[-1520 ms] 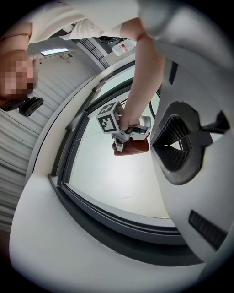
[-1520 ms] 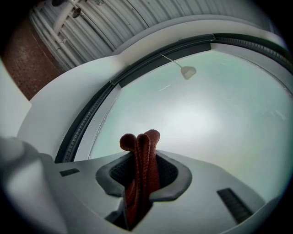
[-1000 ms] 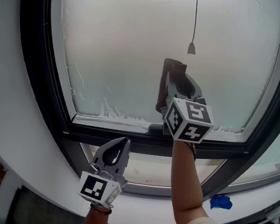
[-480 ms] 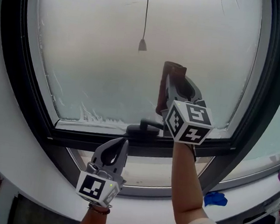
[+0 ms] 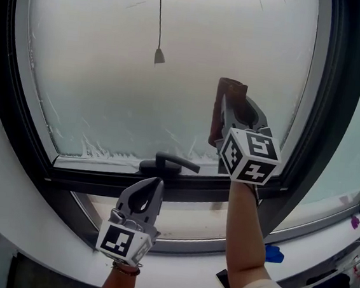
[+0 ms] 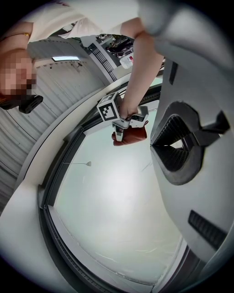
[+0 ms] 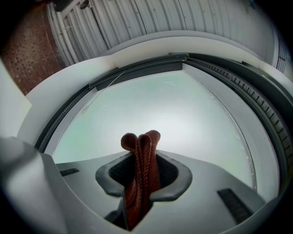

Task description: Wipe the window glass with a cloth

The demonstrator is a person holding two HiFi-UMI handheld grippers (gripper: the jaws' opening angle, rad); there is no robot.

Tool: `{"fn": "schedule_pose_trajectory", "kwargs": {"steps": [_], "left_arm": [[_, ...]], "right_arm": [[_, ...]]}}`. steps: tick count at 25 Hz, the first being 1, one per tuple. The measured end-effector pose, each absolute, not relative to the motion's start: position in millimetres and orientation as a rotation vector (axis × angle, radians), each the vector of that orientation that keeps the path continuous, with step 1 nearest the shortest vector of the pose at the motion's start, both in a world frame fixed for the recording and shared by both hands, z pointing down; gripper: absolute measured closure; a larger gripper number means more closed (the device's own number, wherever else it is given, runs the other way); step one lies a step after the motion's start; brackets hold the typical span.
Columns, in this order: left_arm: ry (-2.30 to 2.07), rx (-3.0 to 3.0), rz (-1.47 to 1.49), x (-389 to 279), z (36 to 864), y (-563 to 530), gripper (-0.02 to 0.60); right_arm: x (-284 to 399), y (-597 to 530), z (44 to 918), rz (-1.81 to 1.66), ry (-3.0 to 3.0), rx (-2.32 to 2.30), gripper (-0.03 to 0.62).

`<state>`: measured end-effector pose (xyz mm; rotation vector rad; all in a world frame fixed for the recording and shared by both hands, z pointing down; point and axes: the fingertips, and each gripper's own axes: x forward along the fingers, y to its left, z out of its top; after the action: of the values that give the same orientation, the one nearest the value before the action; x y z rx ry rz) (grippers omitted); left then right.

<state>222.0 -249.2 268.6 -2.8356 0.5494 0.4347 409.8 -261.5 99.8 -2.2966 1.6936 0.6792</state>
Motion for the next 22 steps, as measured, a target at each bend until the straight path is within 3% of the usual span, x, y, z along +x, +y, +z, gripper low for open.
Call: {"fn": "schedule_pose_trajectory", "kwargs": {"steps": [22], "left_arm": [[0.564, -2.869, 0.45, 279.8, 278.4, -228.4, 0.561]], "right_arm": [[539.8, -174.8, 88.2, 0.717, 1.428, -2.471, 0.479]]}}
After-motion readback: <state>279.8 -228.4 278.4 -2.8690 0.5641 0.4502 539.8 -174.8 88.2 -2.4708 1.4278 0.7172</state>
